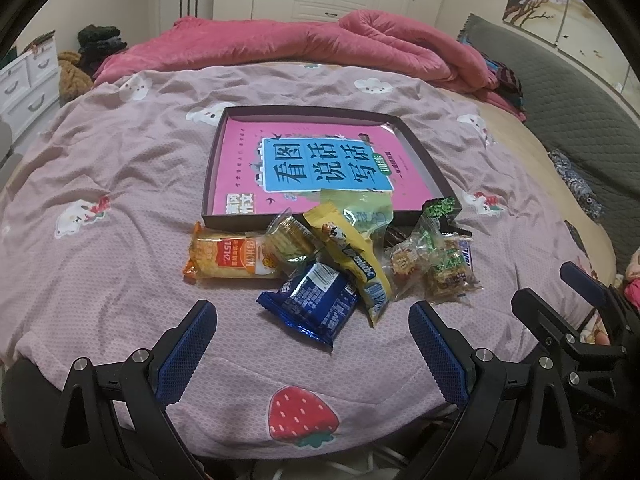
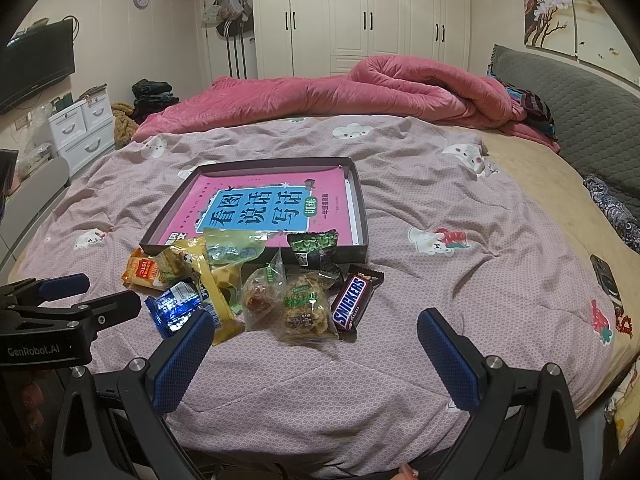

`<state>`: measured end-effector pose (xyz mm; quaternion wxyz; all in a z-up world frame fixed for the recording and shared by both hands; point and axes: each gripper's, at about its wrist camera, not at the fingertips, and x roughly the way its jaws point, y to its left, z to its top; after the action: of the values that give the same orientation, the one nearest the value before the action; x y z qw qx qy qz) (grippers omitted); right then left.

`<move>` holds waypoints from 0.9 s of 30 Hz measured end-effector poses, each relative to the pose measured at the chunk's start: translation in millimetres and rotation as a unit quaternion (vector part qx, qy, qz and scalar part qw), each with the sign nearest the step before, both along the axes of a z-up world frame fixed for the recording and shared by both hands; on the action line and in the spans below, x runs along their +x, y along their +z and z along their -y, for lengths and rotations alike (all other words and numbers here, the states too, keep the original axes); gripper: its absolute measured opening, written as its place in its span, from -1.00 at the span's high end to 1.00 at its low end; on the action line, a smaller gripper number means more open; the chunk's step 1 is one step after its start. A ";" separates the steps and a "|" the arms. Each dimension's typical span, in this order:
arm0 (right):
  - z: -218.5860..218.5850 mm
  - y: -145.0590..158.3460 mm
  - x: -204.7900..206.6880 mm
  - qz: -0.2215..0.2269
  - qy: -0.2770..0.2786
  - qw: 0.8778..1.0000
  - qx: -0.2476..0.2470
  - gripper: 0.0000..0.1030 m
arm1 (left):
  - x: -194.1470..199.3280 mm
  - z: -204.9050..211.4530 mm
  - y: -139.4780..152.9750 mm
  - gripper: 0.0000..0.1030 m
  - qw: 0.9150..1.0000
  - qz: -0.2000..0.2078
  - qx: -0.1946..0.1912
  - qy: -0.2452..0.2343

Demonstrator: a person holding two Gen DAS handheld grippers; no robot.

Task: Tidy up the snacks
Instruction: 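Move both tools toward the snack pile in front of the tray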

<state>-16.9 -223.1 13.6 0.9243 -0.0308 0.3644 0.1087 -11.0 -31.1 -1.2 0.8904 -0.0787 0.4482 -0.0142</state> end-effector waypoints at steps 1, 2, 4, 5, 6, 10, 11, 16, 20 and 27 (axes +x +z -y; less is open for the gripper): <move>0.5 0.1 -0.3 -0.001 0.000 1.000 0.000 -0.99 | 0.2 -0.1 -0.2 -0.88 1.000 -0.001 0.000 0.000; 0.6 0.1 -0.2 -0.001 0.000 1.000 0.000 -0.99 | 0.2 -0.1 -0.4 -0.88 1.000 -0.002 -0.001 0.000; 0.7 -0.2 -0.1 -0.002 0.000 1.000 0.000 -0.99 | 0.9 -1.2 -1.4 -0.88 1.000 -0.004 -0.002 0.001; 0.1 -0.6 0.2 -0.002 0.000 1.000 0.000 -0.99 | 1.0 -1.3 -1.7 -0.88 1.000 -0.005 -0.003 0.001; 0.1 -1.4 0.7 -0.004 0.000 1.000 0.001 -0.99 | 1.2 -1.8 -2.5 -0.88 1.000 -0.005 -0.003 0.001; -1.0 -6.8 5.3 -0.013 0.000 1.000 0.002 -0.99 | 3.2 -4.5 -5.7 -0.88 1.000 -0.010 -0.005 0.002; -1.2 -7.7 6.2 -0.015 0.001 1.000 0.003 -0.98 | 3.5 -4.7 -6.4 -0.88 1.000 -0.011 -0.006 0.003; -2.3 -11.2 11.0 -0.018 0.004 1.000 0.003 -0.98 | 6.4 -8.3 -10.7 -0.88 1.000 -0.019 -0.009 0.007; -3.3 -14.9 13.9 -0.026 0.006 1.000 0.004 -0.98 | 9.8 -12.4 -15.0 -0.88 0.999 -0.026 -0.013 0.012; -1.3 -21.4 20.2 -0.039 0.003 0.999 0.008 -0.99 | 17.6 -25.8 -25.1 -0.88 0.998 -0.042 -0.026 0.026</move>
<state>3.3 -221.8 -7.8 0.9095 -0.0204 0.3990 0.1150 6.6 -5.3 -26.3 0.8684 -0.1137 0.4826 0.0007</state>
